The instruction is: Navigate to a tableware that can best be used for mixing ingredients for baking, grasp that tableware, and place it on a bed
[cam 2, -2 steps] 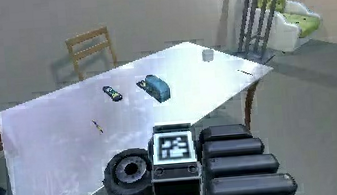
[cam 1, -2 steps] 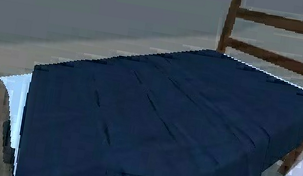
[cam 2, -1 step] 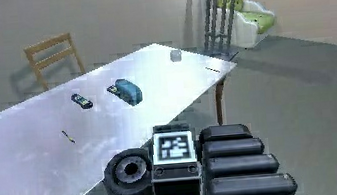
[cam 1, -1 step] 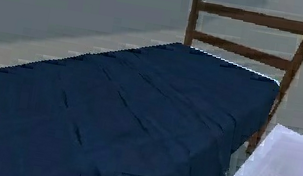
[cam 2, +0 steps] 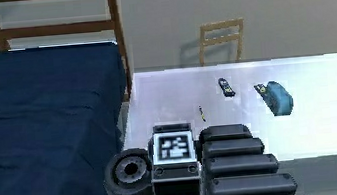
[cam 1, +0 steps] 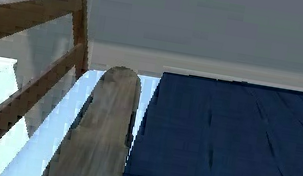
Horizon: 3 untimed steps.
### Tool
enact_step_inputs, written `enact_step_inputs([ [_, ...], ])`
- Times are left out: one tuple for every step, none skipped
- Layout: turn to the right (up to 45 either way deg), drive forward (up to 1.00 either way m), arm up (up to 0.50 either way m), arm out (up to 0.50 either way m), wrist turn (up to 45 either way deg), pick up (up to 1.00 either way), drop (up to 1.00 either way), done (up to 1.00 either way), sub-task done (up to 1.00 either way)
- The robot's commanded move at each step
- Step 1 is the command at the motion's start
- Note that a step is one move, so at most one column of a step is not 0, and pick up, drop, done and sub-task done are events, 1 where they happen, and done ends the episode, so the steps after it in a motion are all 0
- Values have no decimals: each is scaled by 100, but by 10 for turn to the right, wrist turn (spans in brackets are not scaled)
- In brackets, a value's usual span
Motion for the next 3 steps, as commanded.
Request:
enact_step_inputs([
  [-30, 0, 0, 0, 0, 0, 0, 0, 0],
  [450, 0, 0, 0, 0, 0, 0, 0, 0],
  [30, 0, 0, 0, 0, 0, 0, 0, 0],
])
